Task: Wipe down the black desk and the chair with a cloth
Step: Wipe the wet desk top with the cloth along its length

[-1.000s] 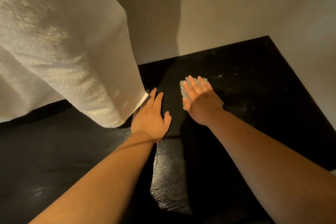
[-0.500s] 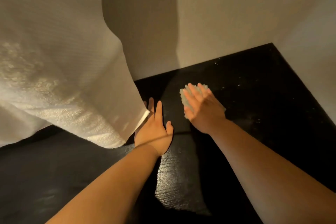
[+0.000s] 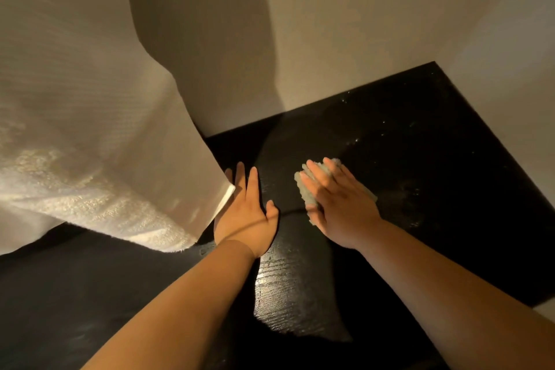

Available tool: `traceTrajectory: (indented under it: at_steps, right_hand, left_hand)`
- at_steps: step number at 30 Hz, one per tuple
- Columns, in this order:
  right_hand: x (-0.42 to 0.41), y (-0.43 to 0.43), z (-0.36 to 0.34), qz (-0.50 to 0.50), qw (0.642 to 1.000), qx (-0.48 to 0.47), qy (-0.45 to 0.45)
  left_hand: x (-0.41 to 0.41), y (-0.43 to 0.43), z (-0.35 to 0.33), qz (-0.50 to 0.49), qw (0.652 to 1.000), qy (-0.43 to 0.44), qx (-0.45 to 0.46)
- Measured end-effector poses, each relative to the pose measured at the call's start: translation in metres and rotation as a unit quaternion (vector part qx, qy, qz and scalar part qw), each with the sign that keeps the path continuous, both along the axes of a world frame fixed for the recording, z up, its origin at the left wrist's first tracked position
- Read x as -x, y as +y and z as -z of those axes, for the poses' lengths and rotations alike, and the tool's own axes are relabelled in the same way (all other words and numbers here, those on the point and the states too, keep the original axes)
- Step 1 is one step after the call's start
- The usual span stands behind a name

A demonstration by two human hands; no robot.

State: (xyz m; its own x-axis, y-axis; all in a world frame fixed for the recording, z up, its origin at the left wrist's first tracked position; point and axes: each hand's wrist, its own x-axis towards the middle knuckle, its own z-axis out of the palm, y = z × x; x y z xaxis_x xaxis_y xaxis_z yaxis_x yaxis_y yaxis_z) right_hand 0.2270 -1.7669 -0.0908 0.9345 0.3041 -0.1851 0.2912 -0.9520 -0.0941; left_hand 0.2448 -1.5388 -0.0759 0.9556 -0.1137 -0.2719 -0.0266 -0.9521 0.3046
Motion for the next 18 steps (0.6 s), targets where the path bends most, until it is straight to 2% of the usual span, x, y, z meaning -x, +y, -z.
traceTrajectory:
  at_steps: [6,11,14,18]
  right_hand:
    - [-0.066,-0.002,0.006,0.077,0.996,-0.021,-0.035]
    - [-0.018,0.004,-0.002,0.074,0.997,0.017,-0.003]
    - [0.015,0.000,-0.005,0.052,0.998,-0.019,0.003]
    - [-0.006,-0.008,0.001,0.042,0.999,-0.030,-0.001]
  left_hand:
    - [0.001,-0.002,-0.004,-0.002,1.000,-0.008,0.002]
    - [-0.003,-0.008,-0.004,0.021,1.000,-0.010,0.014]
    - [-0.019,-0.025,-0.002,0.033,0.999,-0.038,0.018]
    - [-0.056,-0.049,0.009,0.064,0.995,-0.067,-0.019]
